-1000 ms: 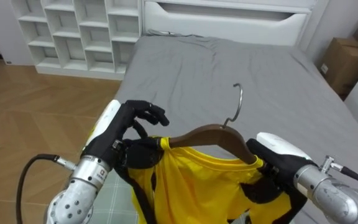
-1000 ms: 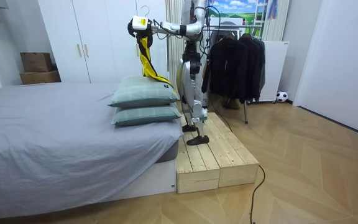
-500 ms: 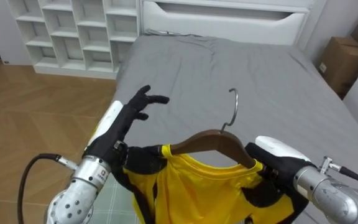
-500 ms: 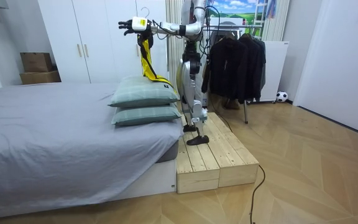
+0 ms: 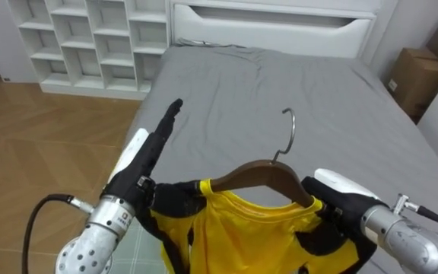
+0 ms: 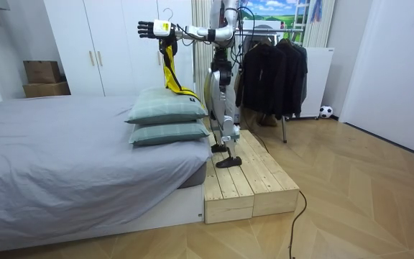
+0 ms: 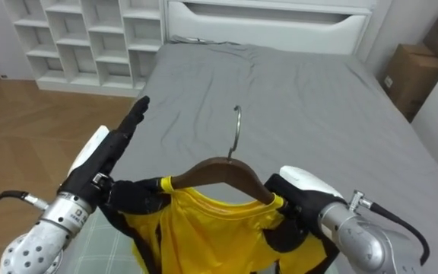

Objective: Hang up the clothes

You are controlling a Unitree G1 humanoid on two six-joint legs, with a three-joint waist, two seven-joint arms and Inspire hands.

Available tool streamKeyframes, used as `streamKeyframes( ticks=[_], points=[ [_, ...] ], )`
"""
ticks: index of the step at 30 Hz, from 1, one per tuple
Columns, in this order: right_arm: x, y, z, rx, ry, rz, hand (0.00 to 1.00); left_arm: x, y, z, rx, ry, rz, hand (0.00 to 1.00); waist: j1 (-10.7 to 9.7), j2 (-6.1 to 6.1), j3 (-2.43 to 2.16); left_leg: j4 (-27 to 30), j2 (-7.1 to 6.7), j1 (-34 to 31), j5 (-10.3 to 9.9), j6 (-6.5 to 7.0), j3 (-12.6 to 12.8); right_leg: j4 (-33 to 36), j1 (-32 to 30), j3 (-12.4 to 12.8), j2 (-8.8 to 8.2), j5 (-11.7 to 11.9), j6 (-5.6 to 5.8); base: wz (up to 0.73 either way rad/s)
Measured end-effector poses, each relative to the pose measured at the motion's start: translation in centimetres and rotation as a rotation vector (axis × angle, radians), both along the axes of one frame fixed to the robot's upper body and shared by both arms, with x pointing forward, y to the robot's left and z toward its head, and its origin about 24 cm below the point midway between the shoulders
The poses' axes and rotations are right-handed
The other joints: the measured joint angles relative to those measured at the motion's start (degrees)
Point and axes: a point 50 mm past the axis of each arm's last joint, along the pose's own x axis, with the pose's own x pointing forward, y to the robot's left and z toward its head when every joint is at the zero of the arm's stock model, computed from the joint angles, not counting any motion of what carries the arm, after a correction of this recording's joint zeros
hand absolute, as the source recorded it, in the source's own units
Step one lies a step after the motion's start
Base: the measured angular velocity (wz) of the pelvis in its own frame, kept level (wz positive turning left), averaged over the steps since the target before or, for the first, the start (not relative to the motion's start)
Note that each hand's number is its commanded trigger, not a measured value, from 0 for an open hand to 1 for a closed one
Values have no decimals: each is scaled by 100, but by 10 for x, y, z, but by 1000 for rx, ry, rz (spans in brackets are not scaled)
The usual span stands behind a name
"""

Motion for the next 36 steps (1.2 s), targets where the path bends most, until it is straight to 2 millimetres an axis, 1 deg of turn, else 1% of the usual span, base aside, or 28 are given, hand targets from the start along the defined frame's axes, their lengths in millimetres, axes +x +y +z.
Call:
streamKeyframes(
  ticks=[5, 9, 12, 21, 27, 28, 29, 36],
  points=[
    [1, -6, -3, 48, -4, -47, 100, 0, -1, -1, -9, 6, 7, 0, -19, 3, 2, -3, -4, 1, 1, 1, -8, 1, 8, -19, -4, 0, 1, 1],
    [1, -9, -11, 81, -7, -105, 100, -2, -1, -9, -25, 44, 38, 0, -130, 4, 2, 3, -2, 3, 1, 2, -4, -2, 19, -24, -8, -1, 1, 1],
    [1, -10, -14, 88, -3, -124, 100, -2, -2, -13, -35, 68, 52, 0, -162, 5, 3, 2, -3, -6, 1, 2, 6, -4, 5, -20, -4, -1, 1, 0],
    [2, -12, -18, 118, -37, -187, 100, -2, -3, -16, -51, 86, 74, 0, -141, 5, 0, 2, -2, -1, 1, 2, 11, -6, -19, -22, -8, -1, 1, 0],
    [5, -11, -30, 135, 3, -251, 100, -1, -2, -19, -51, 117, 98, 0, -116, 24, -20, 9, -7, -20, 1, 2, 14, 6, -40, -33, -20, -1, 2, 0],
    [5, -11, -31, 136, 9, -260, 100, -1, -2, -19, -54, 117, 98, 0, -107, 37, -42, 15, -6, -60, 1, 2, 14, 17, -73, -31, -24, -1, 2, 0],
    [6, -11, -31, 137, 6, -263, 100, -1, -3, -19, -72, 121, 97, 0, -107, 47, -52, 21, -6, -74, 2, 2, 15, 29, -102, -32, -26, -1, 2, 0],
    [7, -10, -32, 145, 4, -280, 100, -1, -4, -23, -106, 158, 109, 0, -111, 56, -54, 20, 2, -65, 2, 2, 68, 83, -109, -25, -37, -12, -6, -3]
  ],
)
